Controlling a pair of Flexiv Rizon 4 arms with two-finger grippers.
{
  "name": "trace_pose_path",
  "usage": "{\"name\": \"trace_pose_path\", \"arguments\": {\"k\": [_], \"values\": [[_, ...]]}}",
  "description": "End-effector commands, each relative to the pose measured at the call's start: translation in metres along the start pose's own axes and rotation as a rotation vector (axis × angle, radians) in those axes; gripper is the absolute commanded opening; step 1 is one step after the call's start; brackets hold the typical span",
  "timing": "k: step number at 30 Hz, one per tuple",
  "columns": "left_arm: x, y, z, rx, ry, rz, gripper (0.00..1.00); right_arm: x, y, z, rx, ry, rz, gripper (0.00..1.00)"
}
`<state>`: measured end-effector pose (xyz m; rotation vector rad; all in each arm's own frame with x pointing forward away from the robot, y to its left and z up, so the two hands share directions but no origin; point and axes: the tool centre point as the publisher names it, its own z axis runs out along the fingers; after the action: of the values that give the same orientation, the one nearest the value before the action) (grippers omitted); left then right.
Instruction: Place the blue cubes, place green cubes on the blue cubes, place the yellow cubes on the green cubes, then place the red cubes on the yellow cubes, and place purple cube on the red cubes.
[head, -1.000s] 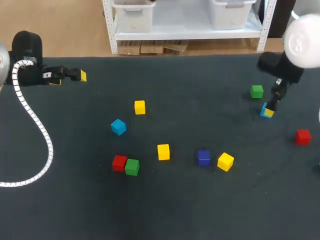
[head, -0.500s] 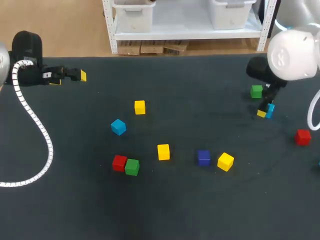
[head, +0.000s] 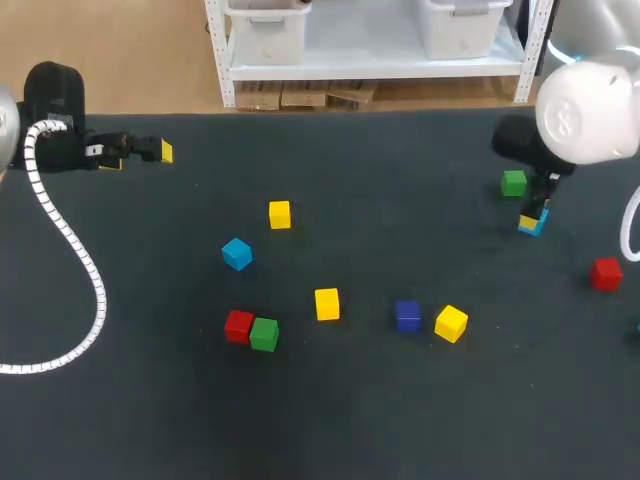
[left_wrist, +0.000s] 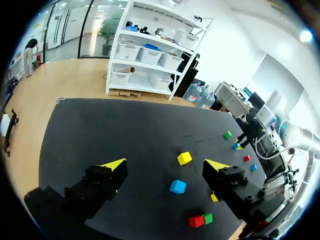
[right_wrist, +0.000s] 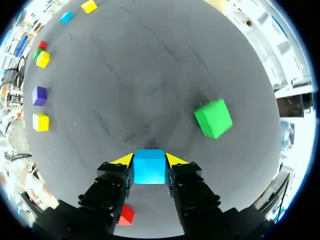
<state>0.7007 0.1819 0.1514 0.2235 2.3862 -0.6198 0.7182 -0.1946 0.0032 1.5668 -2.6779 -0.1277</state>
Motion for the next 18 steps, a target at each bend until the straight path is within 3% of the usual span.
{"name": "trace_pose_path", "arguments": {"k": [1,11,18], "values": [[0.001,0.002,0.0,0.011,-0.006,0.002,1.0,-0.01,0.024,-0.019,0.003,-0.027,-0.054,0.0],[0.001,0.002,0.0,0.011,-0.006,0.002,1.0,-0.069,0.079,-0.012,0.002,-0.024,-0.293,0.0],[0.001,0.002,0.0,0.011,-0.006,0.002,1.0,-0.102,0.086,0.002,0.015,0.017,-0.455,0.0]]}}
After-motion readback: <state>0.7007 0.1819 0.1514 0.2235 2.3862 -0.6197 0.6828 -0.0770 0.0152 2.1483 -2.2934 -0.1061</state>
